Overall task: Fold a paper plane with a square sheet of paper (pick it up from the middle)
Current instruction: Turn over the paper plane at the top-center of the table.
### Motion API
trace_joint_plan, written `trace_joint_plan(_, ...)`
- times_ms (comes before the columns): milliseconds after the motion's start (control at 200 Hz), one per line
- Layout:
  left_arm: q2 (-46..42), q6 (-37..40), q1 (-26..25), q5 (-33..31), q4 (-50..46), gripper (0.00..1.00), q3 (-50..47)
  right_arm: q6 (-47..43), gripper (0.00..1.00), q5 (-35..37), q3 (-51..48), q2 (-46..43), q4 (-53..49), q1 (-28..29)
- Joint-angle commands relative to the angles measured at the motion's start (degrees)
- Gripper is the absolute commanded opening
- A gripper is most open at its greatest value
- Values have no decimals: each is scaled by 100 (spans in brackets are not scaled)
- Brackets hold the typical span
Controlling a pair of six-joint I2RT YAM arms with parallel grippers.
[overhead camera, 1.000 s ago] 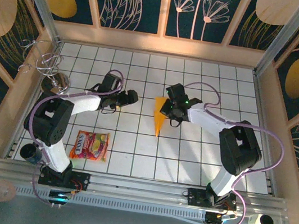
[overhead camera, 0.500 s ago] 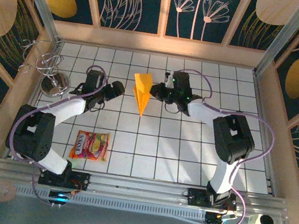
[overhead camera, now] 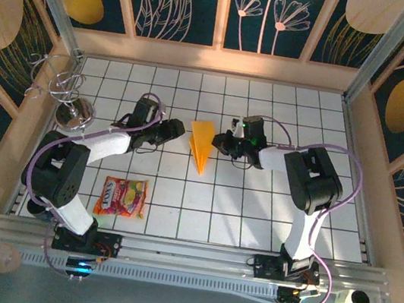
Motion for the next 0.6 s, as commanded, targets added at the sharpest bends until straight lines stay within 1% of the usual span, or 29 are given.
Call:
trace_joint_plan(0,183,-196,-165,274,227,57,242,-36,4,20,-140,-49,73,-98)
trace_joint_plan(110,298,-294,-295,388,343,51,349,-105,5,58,-167,-85,2,-119)
trace_joint_plan(260,324,-363,-500,315,305,43,404,-148,6,133,-115,-48,-136,-122)
trace_joint_plan(295,520,-362,-551,298,273,42,582,-149,6,130,-123,-39,-120,-128)
trace_joint_plan(435,793,-319,-771,151,18,43,841,-157,6,130,-115,-15,-117,-127)
trace_joint_plan(596,1088,-280,-893,77,-157,43,1121,-174,6,130,-115,-15,-143,-144)
